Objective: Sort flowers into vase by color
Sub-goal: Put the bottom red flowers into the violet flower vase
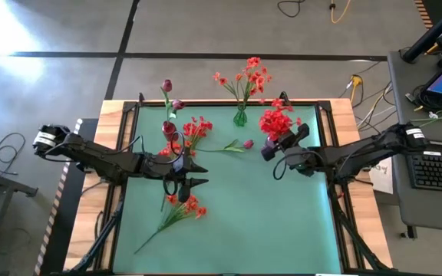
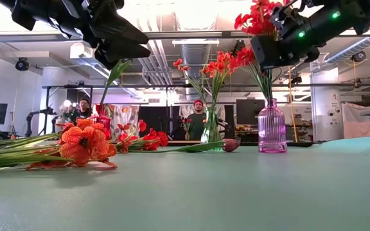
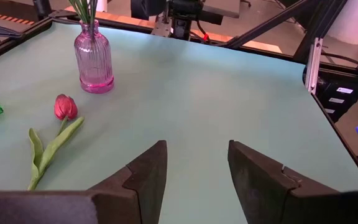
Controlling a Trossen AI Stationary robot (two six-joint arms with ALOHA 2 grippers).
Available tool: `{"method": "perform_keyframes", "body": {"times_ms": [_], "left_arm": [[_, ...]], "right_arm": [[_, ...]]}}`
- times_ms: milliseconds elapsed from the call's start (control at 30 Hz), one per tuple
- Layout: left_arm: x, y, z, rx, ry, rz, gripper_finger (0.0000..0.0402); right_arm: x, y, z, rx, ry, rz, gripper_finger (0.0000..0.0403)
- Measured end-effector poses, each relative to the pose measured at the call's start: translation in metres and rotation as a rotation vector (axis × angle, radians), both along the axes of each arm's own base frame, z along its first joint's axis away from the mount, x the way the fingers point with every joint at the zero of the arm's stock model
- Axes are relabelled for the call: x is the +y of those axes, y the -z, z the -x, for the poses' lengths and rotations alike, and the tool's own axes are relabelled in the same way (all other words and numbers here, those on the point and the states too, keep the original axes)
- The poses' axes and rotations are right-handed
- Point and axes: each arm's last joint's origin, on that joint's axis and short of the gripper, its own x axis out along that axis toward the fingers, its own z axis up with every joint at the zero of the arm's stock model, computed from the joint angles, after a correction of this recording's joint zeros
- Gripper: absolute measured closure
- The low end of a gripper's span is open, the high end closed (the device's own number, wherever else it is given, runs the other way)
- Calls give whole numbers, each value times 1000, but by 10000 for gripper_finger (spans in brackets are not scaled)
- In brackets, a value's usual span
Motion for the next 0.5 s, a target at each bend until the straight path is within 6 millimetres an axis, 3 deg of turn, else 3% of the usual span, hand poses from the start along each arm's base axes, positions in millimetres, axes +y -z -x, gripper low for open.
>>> {"method": "perform_keyframes", "body": {"times_ms": [200,500], "left_arm": [[0,0,0,1,0,0,243],[0,1,0,10,0,-2,243]], "right_arm": [[0,-7,4,-43,0,-7,383],[-2,-21,17,-143,10,-43,303]]}}
